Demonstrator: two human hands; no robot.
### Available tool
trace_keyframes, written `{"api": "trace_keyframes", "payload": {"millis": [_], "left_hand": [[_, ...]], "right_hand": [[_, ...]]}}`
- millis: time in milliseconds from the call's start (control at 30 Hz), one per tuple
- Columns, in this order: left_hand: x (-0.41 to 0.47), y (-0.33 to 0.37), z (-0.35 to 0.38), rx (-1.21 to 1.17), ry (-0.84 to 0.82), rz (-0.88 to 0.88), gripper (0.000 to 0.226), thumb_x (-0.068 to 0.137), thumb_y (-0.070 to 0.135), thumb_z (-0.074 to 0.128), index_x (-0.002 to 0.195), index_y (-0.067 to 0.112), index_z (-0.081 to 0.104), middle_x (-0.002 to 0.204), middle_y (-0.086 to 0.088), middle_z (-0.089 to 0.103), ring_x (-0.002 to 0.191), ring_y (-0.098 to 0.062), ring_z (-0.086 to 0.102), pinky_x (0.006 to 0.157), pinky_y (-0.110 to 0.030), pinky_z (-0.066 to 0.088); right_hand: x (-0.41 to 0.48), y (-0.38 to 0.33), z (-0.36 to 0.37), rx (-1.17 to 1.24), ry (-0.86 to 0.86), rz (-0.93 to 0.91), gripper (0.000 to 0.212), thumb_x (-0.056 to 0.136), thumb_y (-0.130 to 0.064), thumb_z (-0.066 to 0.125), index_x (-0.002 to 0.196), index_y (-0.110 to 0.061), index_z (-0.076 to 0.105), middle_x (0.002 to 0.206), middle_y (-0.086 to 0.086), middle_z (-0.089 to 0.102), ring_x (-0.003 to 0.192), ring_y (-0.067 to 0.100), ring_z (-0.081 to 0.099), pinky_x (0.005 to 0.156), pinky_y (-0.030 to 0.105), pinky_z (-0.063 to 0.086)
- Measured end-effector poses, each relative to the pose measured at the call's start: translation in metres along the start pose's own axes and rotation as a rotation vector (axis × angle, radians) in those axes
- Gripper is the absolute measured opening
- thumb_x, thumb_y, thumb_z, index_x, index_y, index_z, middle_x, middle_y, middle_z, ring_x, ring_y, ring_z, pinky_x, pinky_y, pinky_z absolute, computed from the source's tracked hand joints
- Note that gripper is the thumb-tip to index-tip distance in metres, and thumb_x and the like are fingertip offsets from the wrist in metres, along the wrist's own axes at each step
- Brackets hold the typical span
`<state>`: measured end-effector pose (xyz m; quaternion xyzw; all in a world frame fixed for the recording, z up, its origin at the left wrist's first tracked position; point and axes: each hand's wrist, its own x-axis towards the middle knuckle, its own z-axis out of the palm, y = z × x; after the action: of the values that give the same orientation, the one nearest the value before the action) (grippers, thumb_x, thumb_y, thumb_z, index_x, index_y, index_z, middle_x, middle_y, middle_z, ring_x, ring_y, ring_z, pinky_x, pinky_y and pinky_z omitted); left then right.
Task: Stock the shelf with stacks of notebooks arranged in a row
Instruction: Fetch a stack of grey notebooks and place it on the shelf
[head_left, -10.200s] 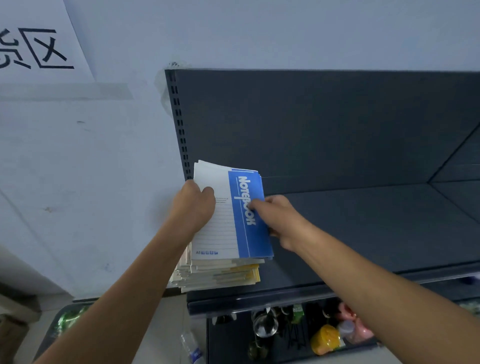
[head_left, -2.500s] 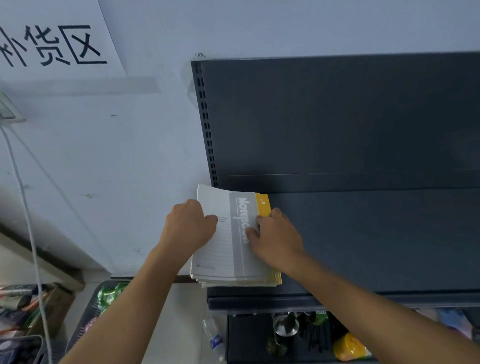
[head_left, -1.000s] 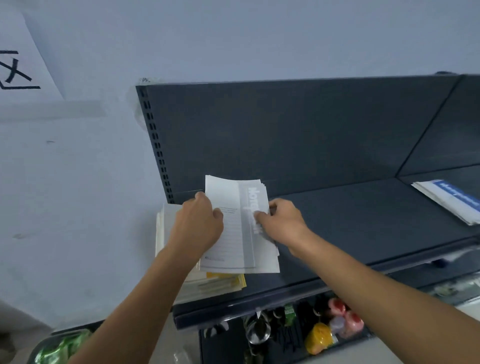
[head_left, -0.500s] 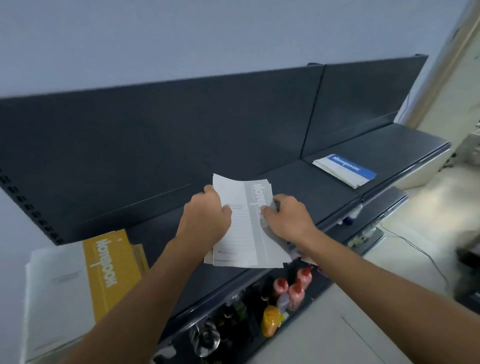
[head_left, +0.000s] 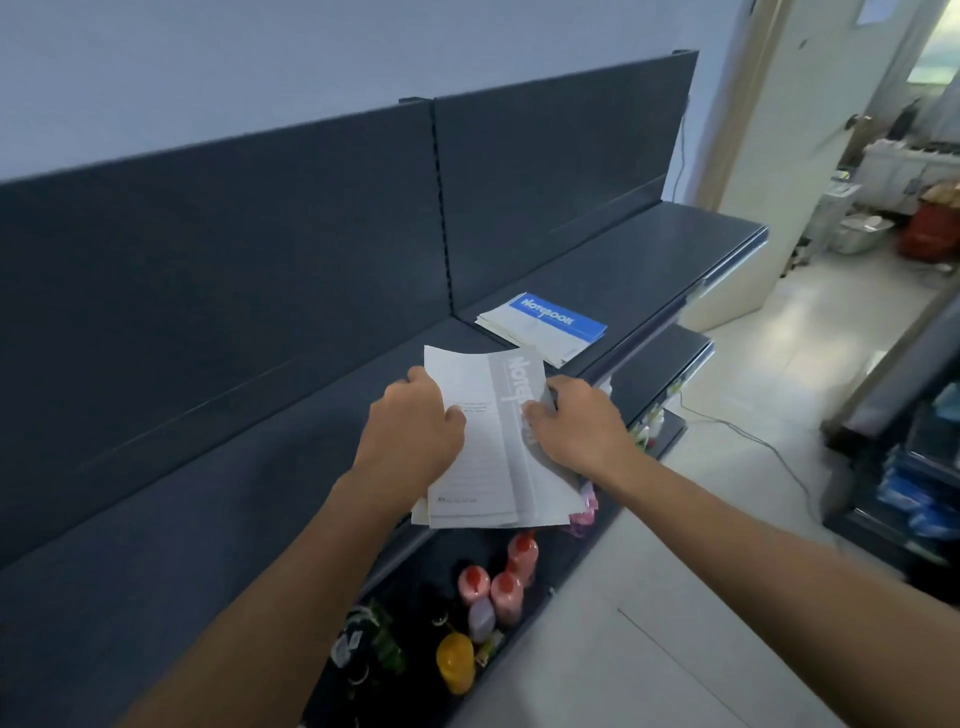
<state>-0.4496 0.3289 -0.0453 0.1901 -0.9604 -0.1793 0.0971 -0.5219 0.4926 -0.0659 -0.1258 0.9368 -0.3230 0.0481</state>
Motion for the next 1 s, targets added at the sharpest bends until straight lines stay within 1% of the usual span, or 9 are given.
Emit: {"api": "trace_keyframes", "payload": {"millis": [133, 233, 300, 533, 600, 700, 800, 867, 1000], "left_hand": [[0.025, 0.044, 0.022, -0.01, -0.058, 0.008, 0.024, 0.097, 0.031, 0.052, 0.103, 0.01, 0.042, 0.095, -0.006, 0.053, 0.079, -0.022, 0.054, 0.052, -0.028, 0.034], [0.05, 0.071, 0.036, -0.03, -0.083, 0.004, 0.026, 0.097, 0.031, 0.054, 0.105, 0.012, 0.04, 0.094, -0.003, 0.052, 0.074, -0.016, 0.052, 0.051, -0.027, 0.036], [0.07, 0.087, 0.046, -0.028, -0.102, 0.009, 0.028, 0.097, 0.032, 0.055, 0.108, 0.012, 0.04, 0.095, -0.003, 0.053, 0.077, -0.018, 0.055, 0.055, -0.029, 0.042], [0.152, 0.139, 0.087, -0.036, -0.128, 0.102, 0.034, 0.097, 0.032, 0.052, 0.117, 0.007, 0.041, 0.101, -0.009, 0.058, 0.09, -0.028, 0.059, 0.067, -0.038, 0.048], [0.174, 0.157, 0.099, -0.027, -0.145, 0.129, 0.038, 0.097, 0.032, 0.052, 0.123, 0.005, 0.042, 0.103, -0.011, 0.058, 0.093, -0.029, 0.057, 0.07, -0.038, 0.045], [0.204, 0.185, 0.116, -0.031, -0.142, 0.159, 0.032, 0.099, 0.033, 0.052, 0.119, 0.009, 0.045, 0.106, -0.011, 0.059, 0.091, -0.027, 0.054, 0.07, -0.038, 0.044], [0.225, 0.211, 0.132, -0.042, -0.144, 0.165, 0.032, 0.098, 0.033, 0.054, 0.118, 0.009, 0.047, 0.111, -0.01, 0.06, 0.099, -0.03, 0.057, 0.072, -0.039, 0.044], [0.237, 0.228, 0.142, -0.014, -0.14, 0.179, 0.032, 0.097, 0.034, 0.055, 0.117, 0.01, 0.049, 0.111, -0.011, 0.062, 0.095, -0.027, 0.057, 0.071, -0.038, 0.043], [0.259, 0.268, 0.159, 0.034, -0.152, 0.181, 0.03, 0.097, 0.037, 0.058, 0.113, 0.014, 0.047, 0.108, -0.006, 0.062, 0.082, -0.017, 0.049, 0.067, -0.033, 0.039]], "right_hand": [[0.022, 0.034, -0.029, 0.002, 0.004, 0.039, 0.022, 0.097, -0.027, 0.054, 0.086, -0.009, 0.056, 0.076, 0.005, 0.061, 0.066, 0.018, 0.056, 0.053, 0.03, 0.035], [0.046, 0.053, -0.046, 0.006, -0.009, 0.066, 0.022, 0.094, -0.032, 0.055, 0.098, -0.011, 0.061, 0.088, 0.004, 0.067, 0.08, 0.023, 0.062, 0.065, 0.033, 0.048], [0.065, 0.064, -0.056, 0.005, -0.005, 0.088, 0.024, 0.093, -0.032, 0.055, 0.103, -0.011, 0.062, 0.094, 0.005, 0.069, 0.086, 0.026, 0.064, 0.074, 0.037, 0.054], [0.135, 0.102, -0.089, -0.02, 0.062, 0.14, 0.027, 0.094, -0.027, 0.056, 0.1, -0.003, 0.064, 0.093, 0.011, 0.07, 0.086, 0.03, 0.065, 0.074, 0.038, 0.053], [0.156, 0.115, -0.1, -0.03, 0.061, 0.174, 0.027, 0.093, -0.027, 0.056, 0.097, -0.003, 0.065, 0.091, 0.012, 0.07, 0.085, 0.03, 0.066, 0.073, 0.039, 0.054], [0.185, 0.136, -0.117, -0.043, 0.073, 0.203, 0.025, 0.091, -0.03, 0.056, 0.098, -0.007, 0.065, 0.093, 0.009, 0.07, 0.087, 0.03, 0.065, 0.074, 0.038, 0.053], [0.208, 0.16, -0.132, -0.018, 0.099, 0.233, 0.023, 0.092, -0.033, 0.057, 0.099, -0.011, 0.062, 0.098, 0.007, 0.068, 0.093, 0.03, 0.063, 0.075, 0.035, 0.049], [0.221, 0.177, -0.141, -0.013, 0.091, 0.237, 0.023, 0.094, -0.032, 0.057, 0.101, -0.012, 0.063, 0.1, 0.006, 0.068, 0.093, 0.029, 0.063, 0.073, 0.033, 0.047], [0.25, 0.212, -0.16, 0.018, 0.08, 0.233, 0.022, 0.092, -0.031, 0.056, 0.1, -0.012, 0.065, 0.099, 0.006, 0.07, 0.091, 0.029, 0.064, 0.075, 0.036, 0.053]]}}
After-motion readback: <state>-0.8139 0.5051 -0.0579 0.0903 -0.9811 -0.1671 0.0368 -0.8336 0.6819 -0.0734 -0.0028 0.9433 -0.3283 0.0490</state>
